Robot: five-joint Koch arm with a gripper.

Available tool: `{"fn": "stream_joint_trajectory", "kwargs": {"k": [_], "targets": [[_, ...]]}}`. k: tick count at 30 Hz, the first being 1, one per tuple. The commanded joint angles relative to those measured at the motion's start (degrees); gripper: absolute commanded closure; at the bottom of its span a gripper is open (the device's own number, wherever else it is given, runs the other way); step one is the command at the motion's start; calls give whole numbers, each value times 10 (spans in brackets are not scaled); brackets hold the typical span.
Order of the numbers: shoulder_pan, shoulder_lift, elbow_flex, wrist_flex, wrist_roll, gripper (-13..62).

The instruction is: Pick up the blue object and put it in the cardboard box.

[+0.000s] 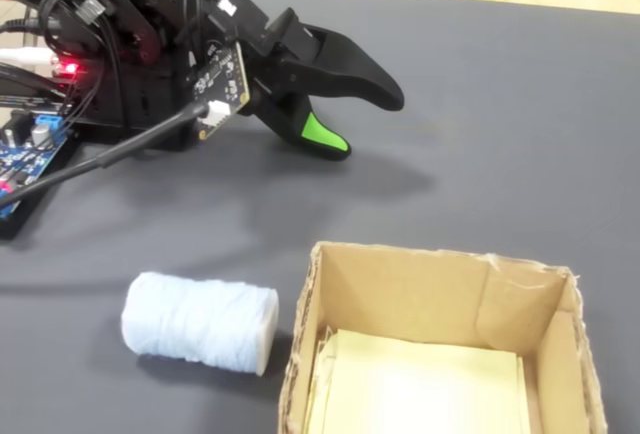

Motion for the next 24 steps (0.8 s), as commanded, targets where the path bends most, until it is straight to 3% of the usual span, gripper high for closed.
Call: {"fn": "stream_joint_trajectory", "kwargs": {"k": [1, 24], "targets": [[0, 47, 20, 62, 4, 156], [7, 47, 20, 63, -15, 154]]}}
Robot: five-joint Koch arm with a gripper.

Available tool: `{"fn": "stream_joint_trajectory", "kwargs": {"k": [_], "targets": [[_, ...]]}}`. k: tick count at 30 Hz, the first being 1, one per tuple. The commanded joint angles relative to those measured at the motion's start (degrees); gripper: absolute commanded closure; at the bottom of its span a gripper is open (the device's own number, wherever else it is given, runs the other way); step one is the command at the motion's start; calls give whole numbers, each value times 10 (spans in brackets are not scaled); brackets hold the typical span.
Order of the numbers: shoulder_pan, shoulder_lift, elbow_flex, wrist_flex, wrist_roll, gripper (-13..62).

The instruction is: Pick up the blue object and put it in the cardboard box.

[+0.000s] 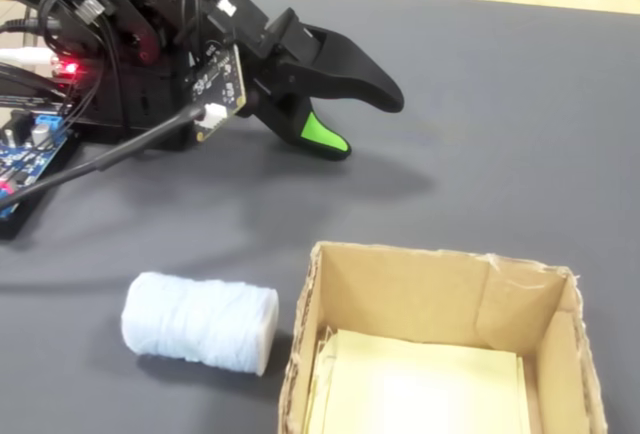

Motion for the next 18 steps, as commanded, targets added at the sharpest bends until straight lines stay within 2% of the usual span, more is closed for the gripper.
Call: {"fn": "stream_joint_trajectory", "kwargs": {"k": [1, 18], "targets": [[2, 47, 20, 63, -2, 154], [15, 47, 20, -7, -18, 154]]}}
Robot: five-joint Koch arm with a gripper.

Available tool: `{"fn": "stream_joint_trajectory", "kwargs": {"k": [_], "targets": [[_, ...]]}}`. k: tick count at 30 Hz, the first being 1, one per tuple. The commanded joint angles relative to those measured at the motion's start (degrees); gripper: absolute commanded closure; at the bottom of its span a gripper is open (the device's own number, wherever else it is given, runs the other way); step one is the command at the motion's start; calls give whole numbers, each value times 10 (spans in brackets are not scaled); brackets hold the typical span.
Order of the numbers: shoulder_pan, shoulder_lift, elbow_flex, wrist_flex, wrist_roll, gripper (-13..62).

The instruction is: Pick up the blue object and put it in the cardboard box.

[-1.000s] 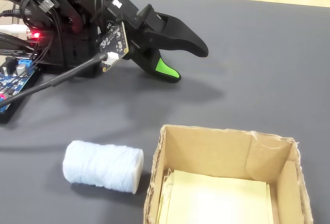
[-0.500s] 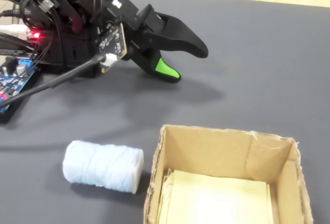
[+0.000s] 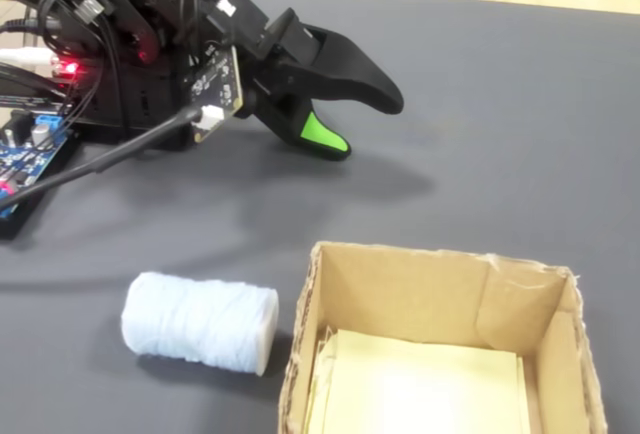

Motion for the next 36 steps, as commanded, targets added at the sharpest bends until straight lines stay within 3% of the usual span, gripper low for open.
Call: {"fn": "stream_joint_trajectory", "kwargs": {"k": [1, 21, 26, 36], "targets": [[4, 48, 20, -18, -4, 154], [127, 46, -50, -136, -147, 159], [202, 40, -155, -26, -213, 161], [315, 19, -298, 183, -209, 163]]}}
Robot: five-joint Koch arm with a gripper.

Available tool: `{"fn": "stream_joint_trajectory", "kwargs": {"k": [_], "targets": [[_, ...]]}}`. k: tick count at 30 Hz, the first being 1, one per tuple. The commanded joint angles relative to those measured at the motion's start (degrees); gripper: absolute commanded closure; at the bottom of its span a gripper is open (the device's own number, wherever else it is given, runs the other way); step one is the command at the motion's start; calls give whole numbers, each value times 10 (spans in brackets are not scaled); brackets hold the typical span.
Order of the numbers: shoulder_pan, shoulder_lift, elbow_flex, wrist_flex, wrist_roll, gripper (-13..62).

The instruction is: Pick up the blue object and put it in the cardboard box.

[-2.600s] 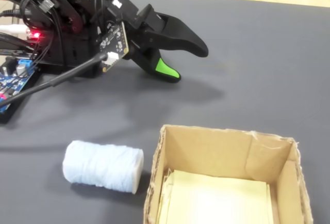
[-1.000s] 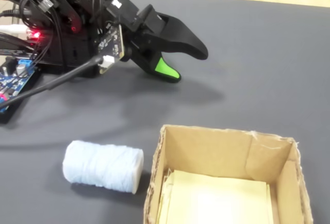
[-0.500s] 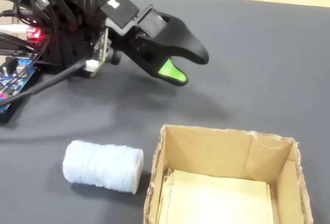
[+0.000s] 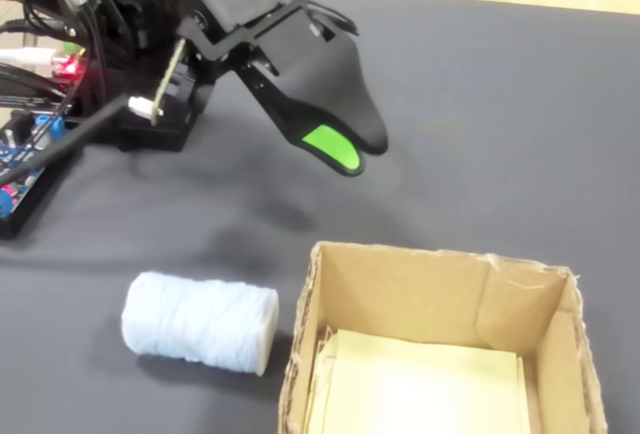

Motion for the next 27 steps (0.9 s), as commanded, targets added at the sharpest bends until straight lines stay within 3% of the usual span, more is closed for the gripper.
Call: {"fn": "stream_joint_trajectory", "kwargs": {"k": [1, 15, 27], "targets": [[40, 12, -70, 25, 1, 163], [182, -134, -252, 262, 18, 164], [259, -250, -333, 314, 47, 164]]}}
